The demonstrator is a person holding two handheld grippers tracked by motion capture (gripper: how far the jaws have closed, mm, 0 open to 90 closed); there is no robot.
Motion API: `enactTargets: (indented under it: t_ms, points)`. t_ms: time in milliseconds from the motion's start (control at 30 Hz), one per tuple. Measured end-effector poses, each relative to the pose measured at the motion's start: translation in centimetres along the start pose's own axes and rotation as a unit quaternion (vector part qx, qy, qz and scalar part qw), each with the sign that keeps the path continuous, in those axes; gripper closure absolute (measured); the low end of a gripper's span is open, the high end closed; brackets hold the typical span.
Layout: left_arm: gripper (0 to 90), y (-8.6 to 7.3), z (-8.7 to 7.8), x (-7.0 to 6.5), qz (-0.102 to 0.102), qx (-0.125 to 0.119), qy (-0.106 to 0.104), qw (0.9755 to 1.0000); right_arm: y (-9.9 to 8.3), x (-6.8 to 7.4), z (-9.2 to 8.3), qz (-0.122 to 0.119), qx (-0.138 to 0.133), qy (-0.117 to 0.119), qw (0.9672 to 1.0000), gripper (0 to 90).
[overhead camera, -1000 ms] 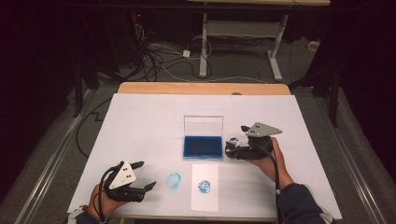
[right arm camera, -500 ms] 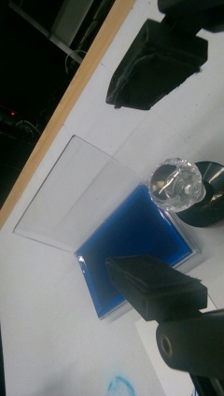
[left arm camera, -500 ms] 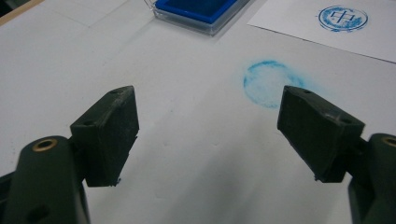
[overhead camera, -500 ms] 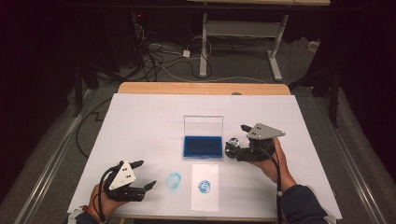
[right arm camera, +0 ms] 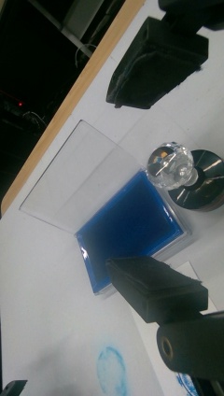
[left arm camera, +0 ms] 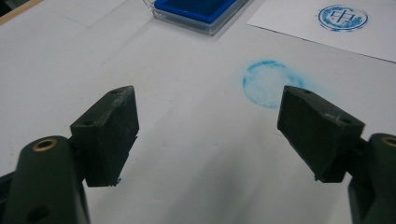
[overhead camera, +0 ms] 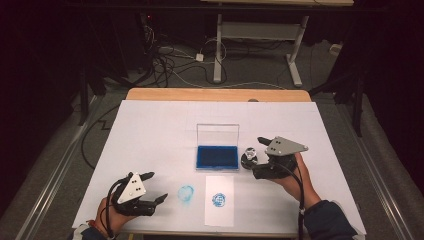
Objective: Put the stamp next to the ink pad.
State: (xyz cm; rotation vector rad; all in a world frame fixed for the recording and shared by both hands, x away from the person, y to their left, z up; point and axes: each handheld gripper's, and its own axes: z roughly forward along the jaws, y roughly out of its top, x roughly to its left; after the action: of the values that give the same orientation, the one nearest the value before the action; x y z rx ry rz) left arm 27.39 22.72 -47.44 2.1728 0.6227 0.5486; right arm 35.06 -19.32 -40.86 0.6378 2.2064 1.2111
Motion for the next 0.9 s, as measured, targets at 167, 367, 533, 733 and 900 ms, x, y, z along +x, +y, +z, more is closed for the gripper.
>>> enactTargets:
  t_ms: [167,367,533,733,900]
  points:
    - [20.2,0.0,0.0,0.0,0.000,0.000,-0.001,1.0000,-0.2,0.2,-0.6,-0.007,0.003,0.000,1.0000,17.6]
    - [20.2,0.1,0.1,-0.1,0.003,0.004,-0.003,1.0000,-0.4,0.6,-1.5,-0.018,0.002,0.000,0.9998,17.6]
    - [20.2,0.1,0.2,-0.2,0.003,0.004,-0.005,1.0000,-0.6,0.9,-2.2,-0.024,0.001,0.006,0.9997,17.6]
    - [20.2,0.1,0.3,-0.3,0.003,0.004,-0.006,1.0000,-0.8,1.0,-2.9,-0.028,-0.002,0.004,0.9996,17.6]
    - [20.2,0.1,0.4,-0.3,0.003,0.005,-0.008,1.0000,-1.2,1.0,-3.5,-0.029,0.001,0.000,0.9996,17.6]
